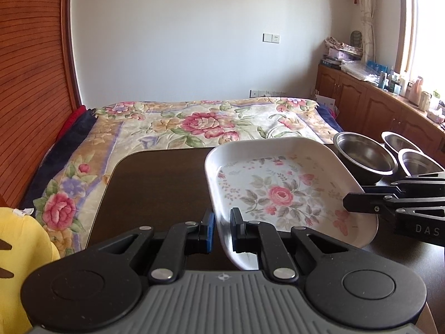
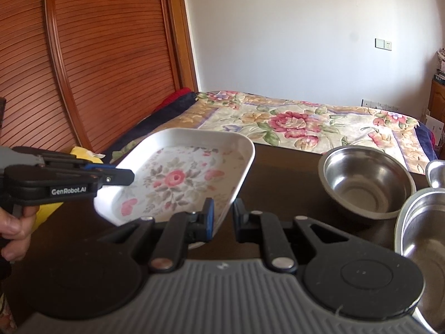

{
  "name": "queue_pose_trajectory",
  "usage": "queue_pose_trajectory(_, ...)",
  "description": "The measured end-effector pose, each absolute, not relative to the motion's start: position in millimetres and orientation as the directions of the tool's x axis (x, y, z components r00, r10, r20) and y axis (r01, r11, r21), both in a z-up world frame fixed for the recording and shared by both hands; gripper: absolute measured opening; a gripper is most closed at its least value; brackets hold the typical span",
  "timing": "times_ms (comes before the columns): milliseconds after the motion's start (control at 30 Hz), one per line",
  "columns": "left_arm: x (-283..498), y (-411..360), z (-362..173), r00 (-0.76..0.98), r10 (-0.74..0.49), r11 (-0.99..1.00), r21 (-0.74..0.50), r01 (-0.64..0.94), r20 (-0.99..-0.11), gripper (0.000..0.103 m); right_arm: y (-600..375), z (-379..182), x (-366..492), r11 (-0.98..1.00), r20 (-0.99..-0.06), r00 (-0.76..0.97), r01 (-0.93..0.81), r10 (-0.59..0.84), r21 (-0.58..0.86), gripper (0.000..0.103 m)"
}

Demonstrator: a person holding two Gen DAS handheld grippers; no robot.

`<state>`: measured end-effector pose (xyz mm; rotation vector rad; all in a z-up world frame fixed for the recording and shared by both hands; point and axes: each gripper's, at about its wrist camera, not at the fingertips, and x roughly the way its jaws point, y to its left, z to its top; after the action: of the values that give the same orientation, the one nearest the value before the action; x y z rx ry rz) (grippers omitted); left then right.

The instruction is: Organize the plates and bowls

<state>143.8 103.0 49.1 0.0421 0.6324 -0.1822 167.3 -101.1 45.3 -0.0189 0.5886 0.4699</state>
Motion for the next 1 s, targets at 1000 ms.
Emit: queue_pose_trajectory(1000, 53, 91, 50, 0.803, -0.211, 0.975, -0.063, 0.212, -0.558, 0.013, -124, 50, 102, 0.891, -0.528, 0.736, -0.445, 0.423, 0.093, 0.016)
